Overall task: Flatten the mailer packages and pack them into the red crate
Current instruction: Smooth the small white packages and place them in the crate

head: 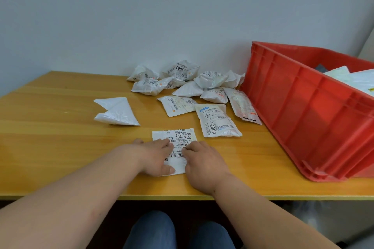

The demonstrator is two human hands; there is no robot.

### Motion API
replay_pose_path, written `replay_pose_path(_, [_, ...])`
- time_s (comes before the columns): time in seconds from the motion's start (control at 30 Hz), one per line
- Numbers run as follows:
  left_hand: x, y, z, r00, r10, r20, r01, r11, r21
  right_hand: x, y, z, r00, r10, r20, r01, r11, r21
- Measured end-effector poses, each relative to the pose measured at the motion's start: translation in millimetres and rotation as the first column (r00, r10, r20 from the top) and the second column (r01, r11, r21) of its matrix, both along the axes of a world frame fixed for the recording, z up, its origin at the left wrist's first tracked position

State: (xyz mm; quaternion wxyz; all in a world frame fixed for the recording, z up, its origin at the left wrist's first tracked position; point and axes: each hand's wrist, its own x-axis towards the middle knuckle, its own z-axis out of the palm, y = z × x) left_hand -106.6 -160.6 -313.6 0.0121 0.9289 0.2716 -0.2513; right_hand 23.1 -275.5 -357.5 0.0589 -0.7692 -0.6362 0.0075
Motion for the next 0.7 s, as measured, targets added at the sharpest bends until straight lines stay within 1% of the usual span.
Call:
replay_pose_path(0.1, [-3, 1, 0, 1.000, 0.003, -0.031, -0.004, 0.999, -0.033, 0, -7, -2, 0.999, 0.019, -0.039, -0.019, 1.000, -0.013])
replay_pose_path(0.2, [-3, 1, 2, 1.000, 0.011, -0.010, -0.012, 0.999, -0.032, 0, -6, 0, 0.999, 0.008, -0.038, -0.010, 0.999, -0.048])
replay_pose_path(0.27, [0, 5, 3, 0.998, 0.041, 0.057, -0.040, 0.999, -0.021, 1, -1, 10, 1.000, -0.002, -0.010, 0.001, 0.996, -0.090])
replay_pose_path(0.33, [4, 7, 3, 0.982, 0.094, 0.161, -0.094, 0.996, -0.009, 0, 7, 20, 0.999, -0.014, 0.035, 0.018, 0.994, -0.112])
replay_pose_path(0.4, [9, 8, -2, 0.967, 0.131, 0.220, -0.136, 0.991, 0.006, -1, 14, 22, 0.998, -0.035, 0.056, 0.039, 0.997, -0.070])
replay_pose_path(0.47, [12, 8, -9, 0.971, 0.129, 0.201, -0.134, 0.991, 0.009, -1, 21, 19, 0.998, -0.043, 0.035, 0.045, 0.998, -0.047])
replay_pose_path(0.6, [17, 16, -14, 0.989, 0.104, 0.101, -0.104, 0.995, -0.010, 1, 29, 12, 1.000, -0.019, 0.024, 0.023, 0.987, -0.161])
replay_pose_path(0.7, [21, 22, -8, 0.993, 0.094, 0.076, -0.093, 0.996, -0.017, 5, 36, 10, 0.999, -0.033, 0.010, 0.035, 0.988, -0.148])
